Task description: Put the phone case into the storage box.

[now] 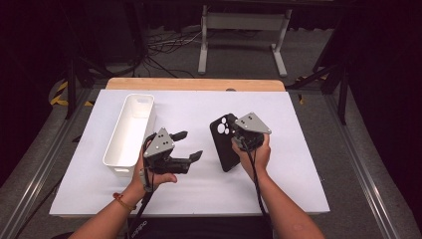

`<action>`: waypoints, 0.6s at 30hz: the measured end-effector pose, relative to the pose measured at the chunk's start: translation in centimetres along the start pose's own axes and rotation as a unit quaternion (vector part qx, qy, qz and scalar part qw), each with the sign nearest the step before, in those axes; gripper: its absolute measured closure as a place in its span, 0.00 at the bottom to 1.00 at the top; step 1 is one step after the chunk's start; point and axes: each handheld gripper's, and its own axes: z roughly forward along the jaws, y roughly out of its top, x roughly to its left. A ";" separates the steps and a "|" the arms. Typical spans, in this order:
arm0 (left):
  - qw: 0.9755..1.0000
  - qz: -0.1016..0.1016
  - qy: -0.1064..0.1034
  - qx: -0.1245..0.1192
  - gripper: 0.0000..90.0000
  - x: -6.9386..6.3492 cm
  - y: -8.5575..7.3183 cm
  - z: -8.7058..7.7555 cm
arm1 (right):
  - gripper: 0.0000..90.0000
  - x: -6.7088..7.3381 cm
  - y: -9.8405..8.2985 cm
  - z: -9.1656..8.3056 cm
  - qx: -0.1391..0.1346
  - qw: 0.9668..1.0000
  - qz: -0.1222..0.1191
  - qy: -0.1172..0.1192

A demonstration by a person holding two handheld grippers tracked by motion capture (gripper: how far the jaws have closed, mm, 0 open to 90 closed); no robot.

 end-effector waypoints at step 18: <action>0.999 -0.042 0.026 0.000 0.62 0.4 0.9 2.1 | 1.00 2.7 0.4 -1.6 -0.044 0.997 -0.055 -0.020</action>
